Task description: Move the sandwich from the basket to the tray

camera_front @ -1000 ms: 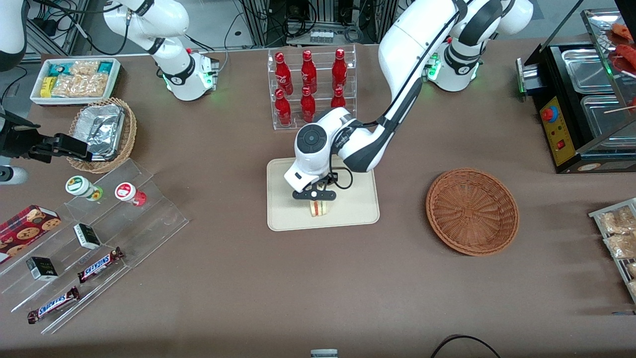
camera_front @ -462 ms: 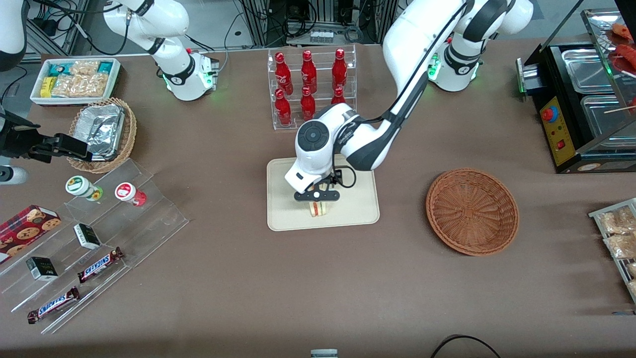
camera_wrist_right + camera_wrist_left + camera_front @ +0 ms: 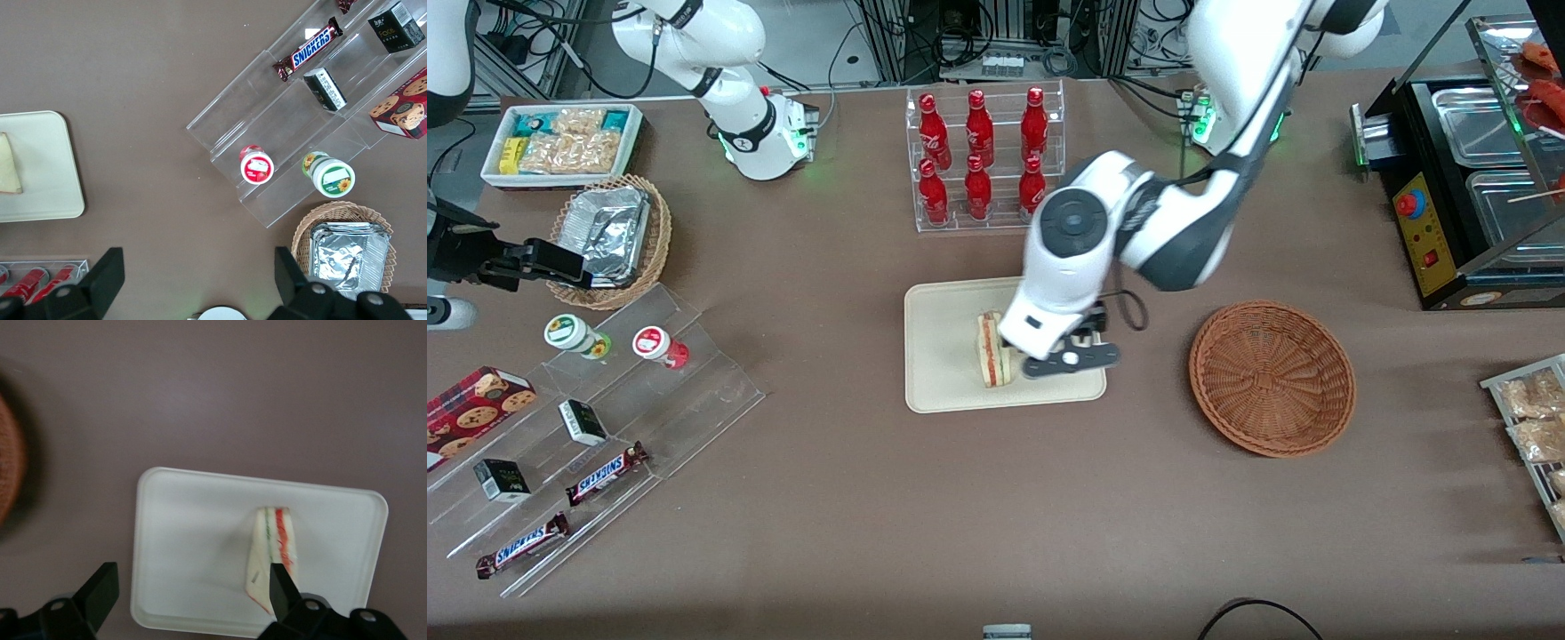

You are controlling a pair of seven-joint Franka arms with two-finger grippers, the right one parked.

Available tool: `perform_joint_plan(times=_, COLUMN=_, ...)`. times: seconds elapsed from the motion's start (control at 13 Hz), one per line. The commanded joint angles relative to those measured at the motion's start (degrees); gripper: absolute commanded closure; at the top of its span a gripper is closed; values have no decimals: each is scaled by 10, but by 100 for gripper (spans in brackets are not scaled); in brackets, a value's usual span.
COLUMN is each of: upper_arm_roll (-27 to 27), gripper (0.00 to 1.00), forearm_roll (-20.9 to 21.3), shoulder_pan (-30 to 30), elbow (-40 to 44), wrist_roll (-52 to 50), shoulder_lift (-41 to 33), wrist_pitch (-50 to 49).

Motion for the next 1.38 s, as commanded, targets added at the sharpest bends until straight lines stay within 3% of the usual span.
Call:
perform_joint_plan(times=0.0, upper_arm_roll=-4, gripper=1, forearm_roll=-5, shoulder_pan=48, elbow=-18, wrist_roll=4, shoulder_lift=-47, wrist_pitch=-42)
perform_joint_plan(times=0.15, upper_arm_roll=-5, gripper=1, forearm_roll=-4, shoulder_pan=85, elbow=-19, wrist_roll=24, shoulder_lift=-68, wrist_pitch=-63)
perform_joint_plan(times=0.69, upper_arm_roll=-5, gripper=1, forearm_roll=-12, shoulder_pan=212, elbow=-25, wrist_roll=254, shoulder_lift=-157, wrist_pitch=-216)
perform_joint_plan(times=1.31, upper_arm_roll=1, gripper=1, forearm_roll=-22, shoulder_pan=310, elbow=-142, wrist_roll=441, shoulder_lift=-286, wrist_pitch=-215)
